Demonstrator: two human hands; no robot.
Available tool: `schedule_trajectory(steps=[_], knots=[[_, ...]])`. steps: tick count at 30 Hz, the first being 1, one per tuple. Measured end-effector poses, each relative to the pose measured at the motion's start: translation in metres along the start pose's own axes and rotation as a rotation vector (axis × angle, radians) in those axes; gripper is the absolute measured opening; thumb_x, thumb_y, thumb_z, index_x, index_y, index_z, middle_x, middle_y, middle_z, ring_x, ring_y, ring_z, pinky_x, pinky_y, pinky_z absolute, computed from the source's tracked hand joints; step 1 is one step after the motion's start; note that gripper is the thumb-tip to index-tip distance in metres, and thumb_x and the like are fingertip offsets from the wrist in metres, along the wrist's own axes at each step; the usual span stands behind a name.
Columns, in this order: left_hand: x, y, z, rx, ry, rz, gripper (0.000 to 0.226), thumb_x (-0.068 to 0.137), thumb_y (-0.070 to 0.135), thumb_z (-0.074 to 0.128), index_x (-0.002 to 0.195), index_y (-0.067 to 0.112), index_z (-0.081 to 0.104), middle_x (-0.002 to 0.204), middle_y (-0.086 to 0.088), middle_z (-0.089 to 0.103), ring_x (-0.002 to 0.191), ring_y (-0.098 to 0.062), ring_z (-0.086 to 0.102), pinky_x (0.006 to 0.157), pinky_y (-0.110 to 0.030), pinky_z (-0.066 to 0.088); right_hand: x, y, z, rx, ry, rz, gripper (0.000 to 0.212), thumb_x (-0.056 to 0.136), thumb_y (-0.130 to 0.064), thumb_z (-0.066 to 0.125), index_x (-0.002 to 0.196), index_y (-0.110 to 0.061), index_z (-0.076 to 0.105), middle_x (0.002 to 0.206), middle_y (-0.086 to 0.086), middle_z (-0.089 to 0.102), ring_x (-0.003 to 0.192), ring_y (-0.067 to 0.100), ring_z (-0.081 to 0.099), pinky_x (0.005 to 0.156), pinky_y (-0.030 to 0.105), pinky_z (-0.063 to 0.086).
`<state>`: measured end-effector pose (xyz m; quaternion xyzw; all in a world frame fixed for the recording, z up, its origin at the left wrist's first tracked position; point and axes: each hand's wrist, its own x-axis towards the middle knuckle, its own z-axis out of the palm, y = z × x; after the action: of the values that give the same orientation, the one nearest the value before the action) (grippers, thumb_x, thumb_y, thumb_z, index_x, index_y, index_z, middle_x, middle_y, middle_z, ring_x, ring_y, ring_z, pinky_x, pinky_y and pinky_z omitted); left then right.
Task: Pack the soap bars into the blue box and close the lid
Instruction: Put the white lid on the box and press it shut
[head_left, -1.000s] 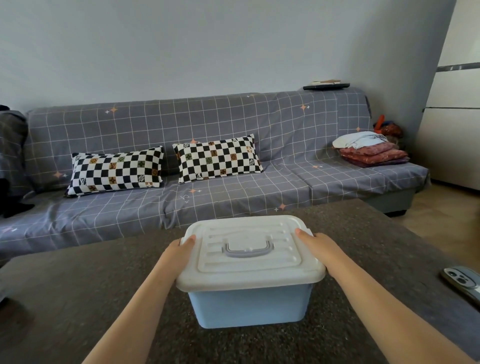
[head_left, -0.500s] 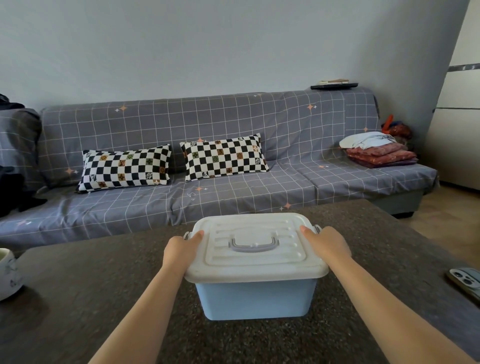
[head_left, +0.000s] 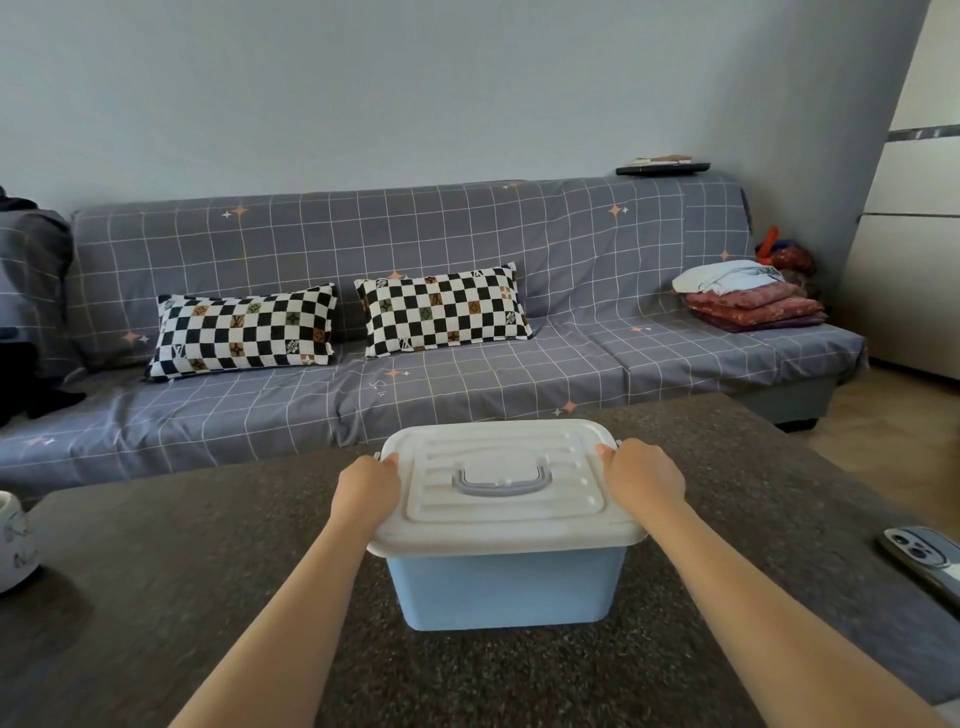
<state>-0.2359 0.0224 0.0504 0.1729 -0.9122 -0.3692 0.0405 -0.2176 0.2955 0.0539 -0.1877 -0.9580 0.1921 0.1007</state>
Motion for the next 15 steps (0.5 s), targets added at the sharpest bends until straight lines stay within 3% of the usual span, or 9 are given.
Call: schedule_trajectory(steps=[6,10,15], knots=[[-0.004,-0.001,-0.002,-0.028,0.001,-0.016,0.048,0.099,0.034,0.035,0.126,-0.002,0.051,0.121,-0.02,0.059,0.096,-0.031,0.057,0.074,-0.031,0.039,-0.001,0.003,-0.002,0.037,-0.031,-0.032,0.046,0.099,-0.039,0.032,0.115,-0.005,0.06,0.105,0.01,0.067,0.076,0.017,0.055,0.067,0.026,0.042],[-0.012,-0.001,-0.004,-0.061,0.016,-0.009,0.046,0.099,0.031,0.035,0.126,-0.003,0.051,0.122,-0.019,0.059,0.095,-0.028,0.056,0.073,-0.032,0.038,0.0,0.005,-0.004,0.127,-0.068,-0.07,0.045,0.099,-0.036,0.036,0.123,-0.004,0.056,0.117,0.014,0.064,0.1,0.025,0.062,0.074,0.025,0.04],[-0.026,-0.003,-0.005,-0.081,0.058,-0.037,0.044,0.1,0.029,0.035,0.124,-0.004,0.052,0.119,-0.02,0.06,0.084,-0.023,0.05,0.072,-0.032,0.038,0.004,0.005,-0.001,0.175,-0.075,-0.075,0.044,0.098,-0.037,0.038,0.115,-0.003,0.06,0.1,0.012,0.065,0.077,0.016,0.053,0.067,0.025,0.038]])
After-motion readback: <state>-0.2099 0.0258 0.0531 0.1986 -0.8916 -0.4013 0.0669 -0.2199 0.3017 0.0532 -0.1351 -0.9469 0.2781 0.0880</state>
